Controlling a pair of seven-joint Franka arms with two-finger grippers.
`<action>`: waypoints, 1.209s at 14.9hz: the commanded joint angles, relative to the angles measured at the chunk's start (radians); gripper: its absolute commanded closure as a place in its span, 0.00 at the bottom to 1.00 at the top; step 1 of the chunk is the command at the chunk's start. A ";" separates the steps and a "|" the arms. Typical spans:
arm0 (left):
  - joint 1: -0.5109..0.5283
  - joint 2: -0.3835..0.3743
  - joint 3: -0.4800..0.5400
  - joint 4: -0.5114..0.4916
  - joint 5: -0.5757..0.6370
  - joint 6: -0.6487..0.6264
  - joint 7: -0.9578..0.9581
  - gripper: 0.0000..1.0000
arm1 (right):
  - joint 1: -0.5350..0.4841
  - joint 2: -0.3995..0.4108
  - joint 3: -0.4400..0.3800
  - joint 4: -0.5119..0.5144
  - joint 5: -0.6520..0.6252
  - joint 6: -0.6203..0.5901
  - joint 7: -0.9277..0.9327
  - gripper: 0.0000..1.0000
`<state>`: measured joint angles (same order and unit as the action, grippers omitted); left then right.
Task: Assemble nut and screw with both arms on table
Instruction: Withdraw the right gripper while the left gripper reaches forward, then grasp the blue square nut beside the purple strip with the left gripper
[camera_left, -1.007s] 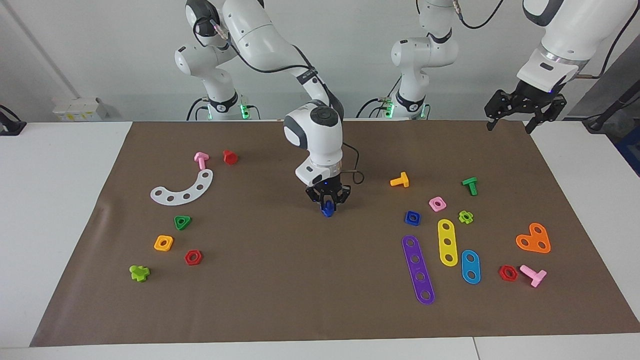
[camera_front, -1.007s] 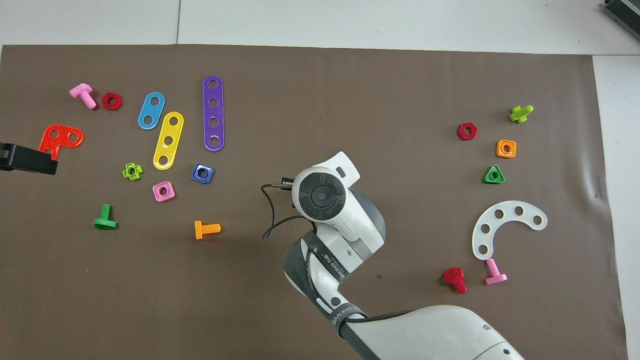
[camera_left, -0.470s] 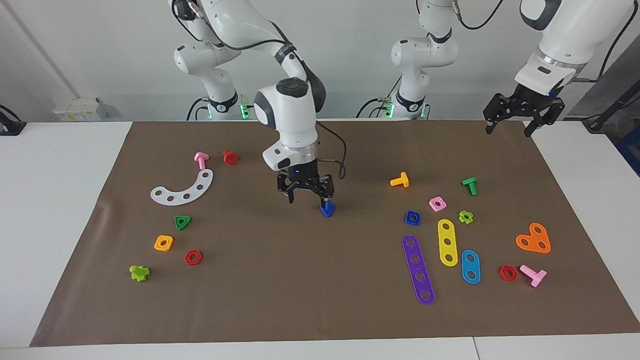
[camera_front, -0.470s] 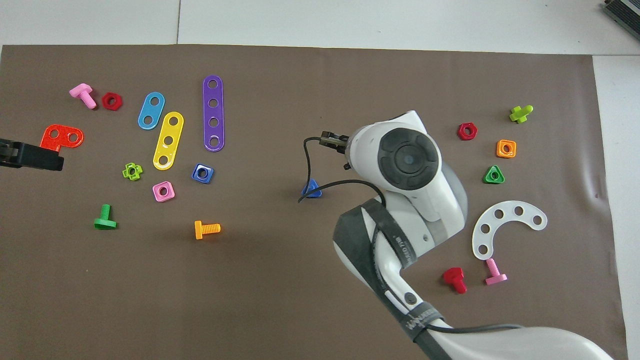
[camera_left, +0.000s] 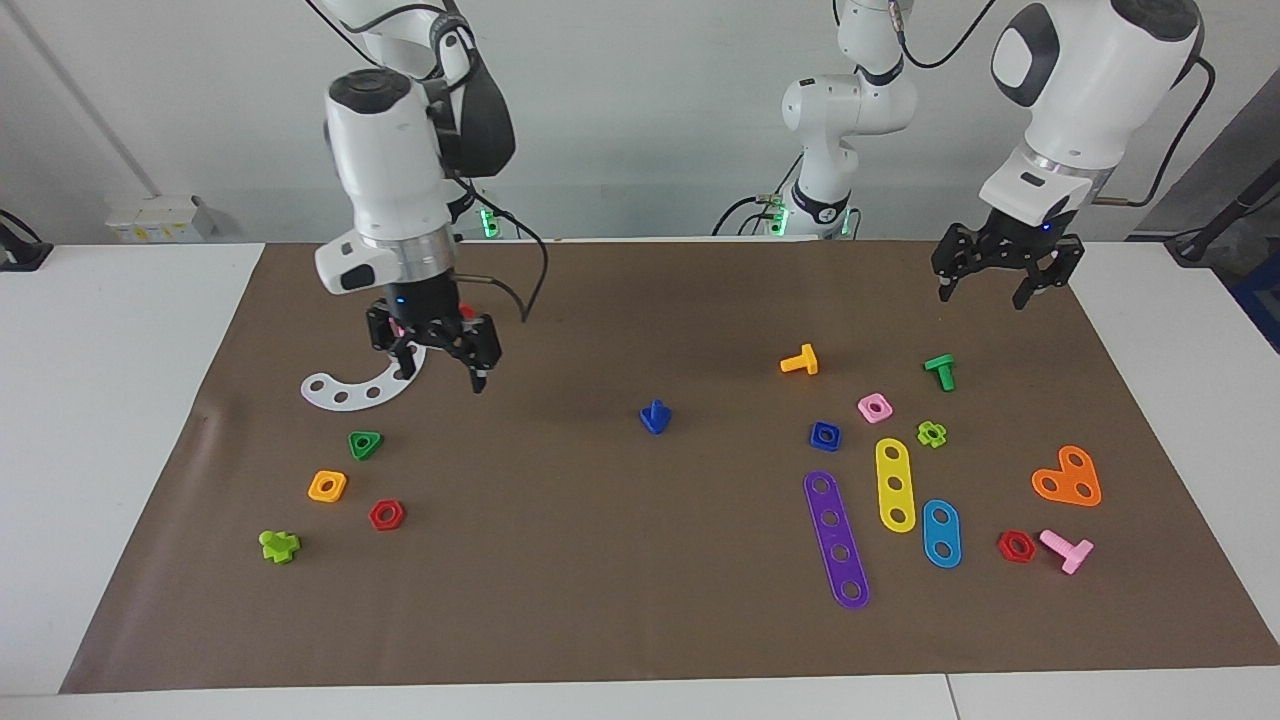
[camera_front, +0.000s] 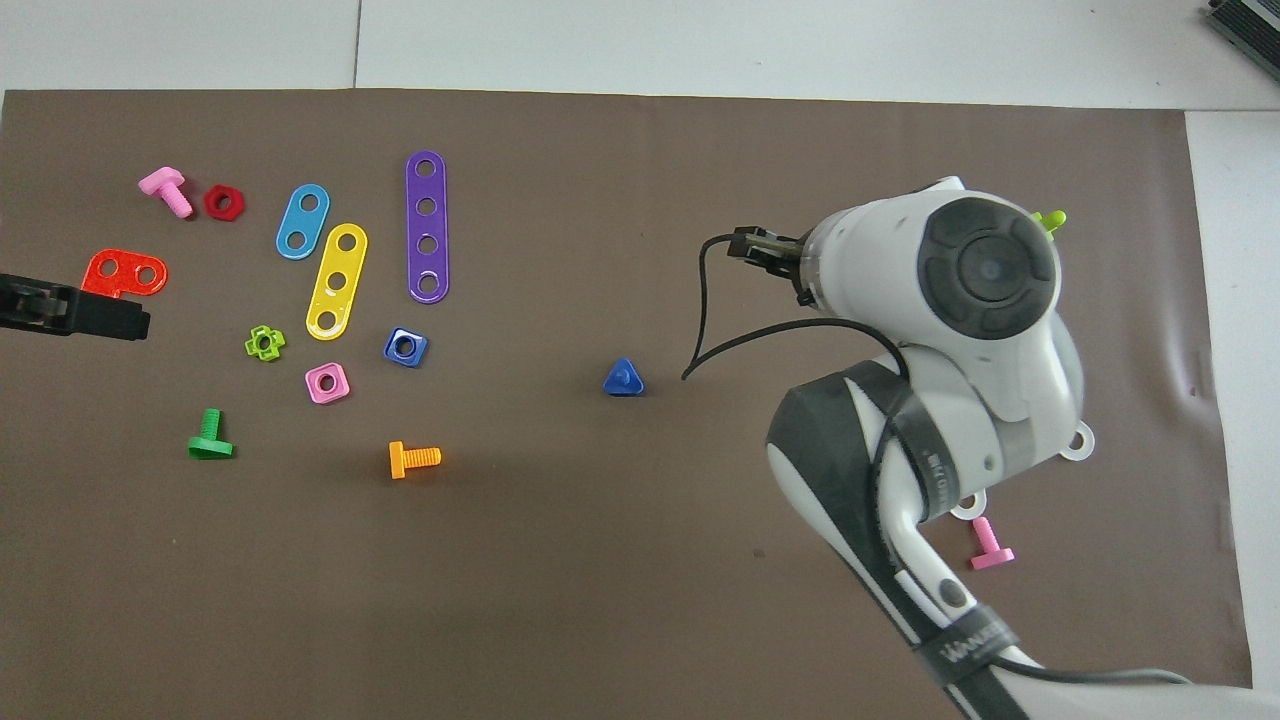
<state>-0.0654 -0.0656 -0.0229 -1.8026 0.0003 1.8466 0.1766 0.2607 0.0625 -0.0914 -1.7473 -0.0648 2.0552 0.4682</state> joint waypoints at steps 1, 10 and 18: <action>-0.031 -0.022 0.008 -0.096 0.014 0.104 -0.006 0.03 | -0.090 -0.072 0.015 0.006 0.052 -0.145 -0.153 0.00; -0.129 0.067 0.008 -0.271 0.014 0.387 -0.005 0.01 | -0.330 -0.156 0.009 -0.001 0.086 -0.445 -0.449 0.00; -0.154 0.173 0.008 -0.313 0.014 0.575 -0.005 0.01 | -0.322 -0.095 0.030 0.201 0.045 -0.555 -0.464 0.00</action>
<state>-0.2046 0.0823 -0.0271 -2.1025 0.0003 2.3662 0.1759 -0.0680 -0.0756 -0.0699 -1.6267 -0.0028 1.5350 0.0150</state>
